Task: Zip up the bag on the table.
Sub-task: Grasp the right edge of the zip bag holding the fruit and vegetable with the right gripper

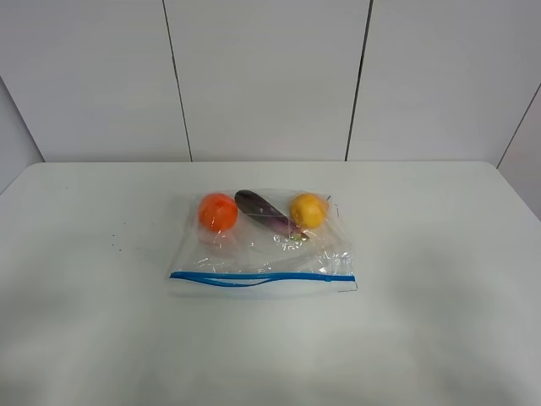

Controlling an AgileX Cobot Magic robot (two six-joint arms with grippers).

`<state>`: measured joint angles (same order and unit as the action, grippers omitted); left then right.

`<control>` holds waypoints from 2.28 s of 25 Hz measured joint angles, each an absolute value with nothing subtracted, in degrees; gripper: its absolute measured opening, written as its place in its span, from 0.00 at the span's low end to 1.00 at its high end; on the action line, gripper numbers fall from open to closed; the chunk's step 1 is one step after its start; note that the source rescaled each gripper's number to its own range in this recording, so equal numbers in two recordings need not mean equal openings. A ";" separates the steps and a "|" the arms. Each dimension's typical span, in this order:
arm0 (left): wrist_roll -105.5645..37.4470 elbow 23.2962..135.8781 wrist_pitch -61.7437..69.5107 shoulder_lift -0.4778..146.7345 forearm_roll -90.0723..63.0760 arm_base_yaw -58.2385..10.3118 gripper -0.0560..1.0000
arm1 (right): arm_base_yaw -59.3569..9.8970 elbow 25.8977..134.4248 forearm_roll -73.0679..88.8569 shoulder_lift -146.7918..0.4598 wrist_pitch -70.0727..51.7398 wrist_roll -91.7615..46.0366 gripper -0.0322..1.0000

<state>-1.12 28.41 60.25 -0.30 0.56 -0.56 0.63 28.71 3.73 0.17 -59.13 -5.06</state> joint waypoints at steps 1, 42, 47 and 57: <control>-1.12 28.41 60.25 -0.30 0.56 -0.56 0.84 | 0.63 28.71 3.73 0.17 -59.13 -5.06 1.00; -1.12 28.41 60.25 -0.30 0.56 -0.56 0.84 | 0.63 53.35 30.91 -91.89 -46.90 -25.57 1.00; -1.12 28.41 60.25 -0.30 0.56 -0.56 0.84 | 0.63 53.40 41.99 -99.56 -45.01 -38.95 1.00; -1.12 28.41 60.25 -0.30 0.56 -0.56 0.84 | 0.63 63.49 54.53 -114.31 -49.63 -54.42 1.00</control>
<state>-1.12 28.41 60.25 -0.30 0.56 -0.56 0.63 63.49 54.53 -114.31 -49.63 -54.42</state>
